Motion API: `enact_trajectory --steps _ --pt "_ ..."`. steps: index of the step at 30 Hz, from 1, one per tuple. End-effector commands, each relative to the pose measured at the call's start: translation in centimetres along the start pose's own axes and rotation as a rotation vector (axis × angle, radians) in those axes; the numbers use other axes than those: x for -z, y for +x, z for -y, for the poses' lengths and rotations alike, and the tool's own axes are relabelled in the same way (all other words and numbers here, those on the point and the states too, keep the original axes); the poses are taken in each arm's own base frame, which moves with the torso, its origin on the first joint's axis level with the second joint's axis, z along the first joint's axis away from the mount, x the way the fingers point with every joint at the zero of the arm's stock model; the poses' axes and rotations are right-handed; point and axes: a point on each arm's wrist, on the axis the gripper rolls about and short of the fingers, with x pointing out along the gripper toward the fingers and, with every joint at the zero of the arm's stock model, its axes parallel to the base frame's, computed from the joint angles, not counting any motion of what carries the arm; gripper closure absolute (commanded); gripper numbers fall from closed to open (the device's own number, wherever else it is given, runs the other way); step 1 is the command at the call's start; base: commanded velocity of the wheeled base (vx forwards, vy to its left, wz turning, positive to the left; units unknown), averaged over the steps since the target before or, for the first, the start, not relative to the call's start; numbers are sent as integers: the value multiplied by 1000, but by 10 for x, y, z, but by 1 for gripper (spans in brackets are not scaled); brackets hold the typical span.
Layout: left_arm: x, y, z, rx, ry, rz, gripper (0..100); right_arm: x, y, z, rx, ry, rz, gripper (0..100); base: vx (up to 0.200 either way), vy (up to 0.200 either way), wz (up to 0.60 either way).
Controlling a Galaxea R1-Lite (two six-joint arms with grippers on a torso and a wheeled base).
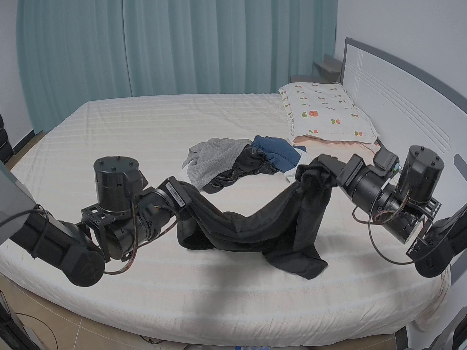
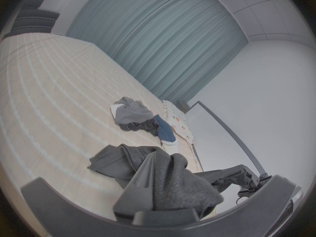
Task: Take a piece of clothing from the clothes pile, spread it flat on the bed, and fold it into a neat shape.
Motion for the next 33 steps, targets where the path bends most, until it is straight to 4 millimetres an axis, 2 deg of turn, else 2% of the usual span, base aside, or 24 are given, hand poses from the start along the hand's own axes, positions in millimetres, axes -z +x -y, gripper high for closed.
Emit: enact_trajectory --steps 1,10,33 --pt "18 3 -14 -42 -20 -64 100 18 -3 21 65 60 -64 100 0 0 0" --pt "33 -1 -30 -94 -66 -125 100 21 -11 22 76 81 -77 100 -200 0 0" --pt "20 -6 -25 -71 -119 -85 100 29 -12 25 95 73 -101 100 0 0 0"
